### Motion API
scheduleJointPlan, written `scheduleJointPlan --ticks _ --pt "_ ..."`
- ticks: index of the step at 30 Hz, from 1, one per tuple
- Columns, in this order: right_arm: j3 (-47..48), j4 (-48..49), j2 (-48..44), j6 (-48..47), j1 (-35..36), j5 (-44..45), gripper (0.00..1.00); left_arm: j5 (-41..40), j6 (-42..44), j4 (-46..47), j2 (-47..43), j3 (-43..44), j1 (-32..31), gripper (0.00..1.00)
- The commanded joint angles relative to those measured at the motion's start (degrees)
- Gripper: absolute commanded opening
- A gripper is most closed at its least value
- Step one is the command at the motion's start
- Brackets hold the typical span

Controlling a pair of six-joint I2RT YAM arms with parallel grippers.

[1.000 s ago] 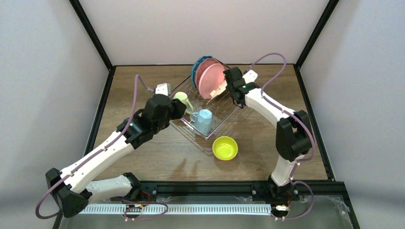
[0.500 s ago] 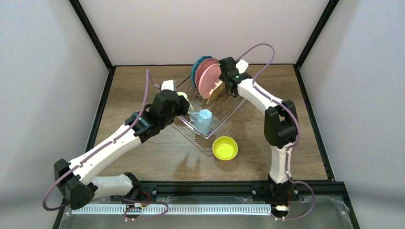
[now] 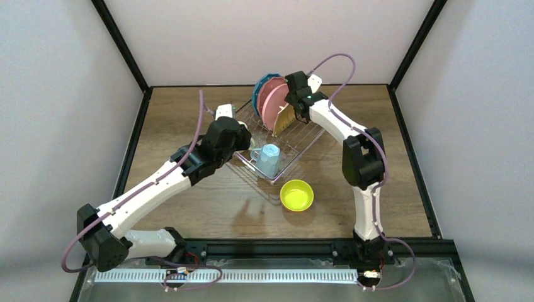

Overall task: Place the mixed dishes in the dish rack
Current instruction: Insert the plate into the dish rack, then grab the bowl from the bowl.

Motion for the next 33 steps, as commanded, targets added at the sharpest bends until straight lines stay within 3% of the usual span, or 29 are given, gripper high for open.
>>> scheduleJointPlan --ticks 1,33 --pt "2.9 0.2 1.8 -1.8 0.0 -0.9 0.01 -0.9 -1.2 0.9 0.9 1.8 0.1 1.0" --pt "-8.2 2.9 -6.8 -2.2 -0.1 -1.1 0.01 1.6 -3.7 1.8 2.9 2.5 0.2 1.0"
